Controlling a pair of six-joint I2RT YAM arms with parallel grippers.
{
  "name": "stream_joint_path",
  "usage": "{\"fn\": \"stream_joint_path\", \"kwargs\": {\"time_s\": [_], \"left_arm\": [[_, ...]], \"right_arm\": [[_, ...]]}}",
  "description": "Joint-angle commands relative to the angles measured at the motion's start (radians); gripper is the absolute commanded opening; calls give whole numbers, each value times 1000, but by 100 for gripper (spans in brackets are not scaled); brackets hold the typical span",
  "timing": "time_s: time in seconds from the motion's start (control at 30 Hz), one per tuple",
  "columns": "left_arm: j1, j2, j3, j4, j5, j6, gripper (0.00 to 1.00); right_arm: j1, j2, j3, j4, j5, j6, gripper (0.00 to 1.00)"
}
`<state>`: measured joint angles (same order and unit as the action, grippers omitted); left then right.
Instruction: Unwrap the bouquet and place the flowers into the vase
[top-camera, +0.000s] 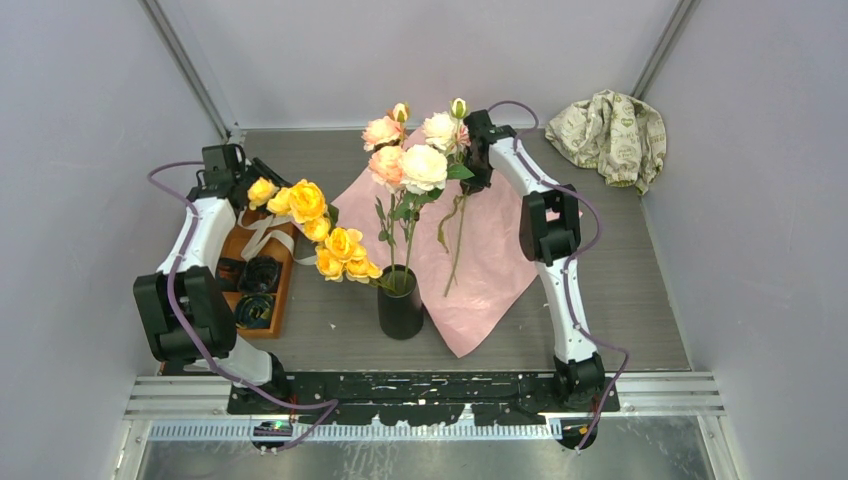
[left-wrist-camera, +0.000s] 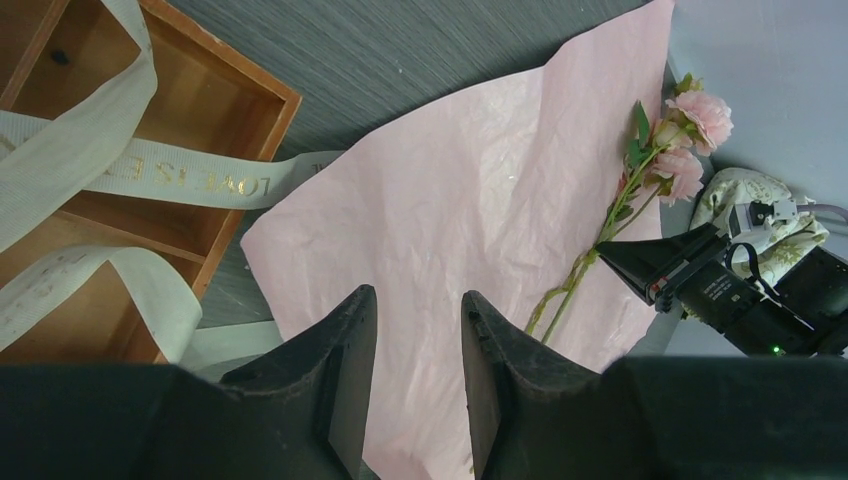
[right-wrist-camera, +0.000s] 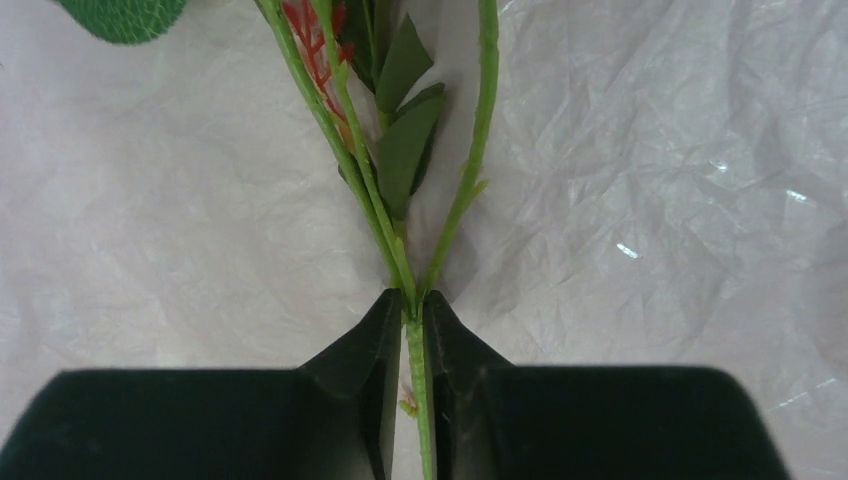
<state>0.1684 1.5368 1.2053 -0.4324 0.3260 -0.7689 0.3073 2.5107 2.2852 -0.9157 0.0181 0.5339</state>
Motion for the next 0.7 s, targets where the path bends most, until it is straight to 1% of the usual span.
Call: {"fn": "stream_joint_path", "kwargs": {"time_s": [0.0, 0.1, 0.2, 0.23, 0.27, 0.3, 0.37, 0.47, 0.6, 0.67], "left_arm": [[2, -55, -8, 1, -12, 18, 37], [0, -58, -14, -1, -12, 19, 37], [1, -62, -18, -3, -12, 19, 37], [0, -63, -19, -2, -13, 18, 37], [2, -65, -21, -2, -12, 17, 37], [1, -67, -24, -2, -11, 17, 37], [1, -71, -29, -2, -11, 16, 37], [2, -77, -36, 1, -9, 14, 37], [1, -85, -39, -3, -10, 14, 37], [0, -90, -42, -5, -12, 14, 37]], "right_arm": [[9, 7, 26, -20, 48, -12, 16], [13, 0, 24, -12, 52, -12, 11], [15, 6, 40, -29, 60, -19, 12], [15, 5, 42, -32, 60, -20, 15], [15, 6, 36, -33, 56, -21, 23], [14, 6, 33, -31, 52, -22, 28], [15, 6, 24, -33, 51, -19, 30], [15, 4, 7, -28, 57, -15, 23], [15, -15, -19, -8, 60, -10, 6], [15, -33, -30, 2, 60, -8, 1]]}}
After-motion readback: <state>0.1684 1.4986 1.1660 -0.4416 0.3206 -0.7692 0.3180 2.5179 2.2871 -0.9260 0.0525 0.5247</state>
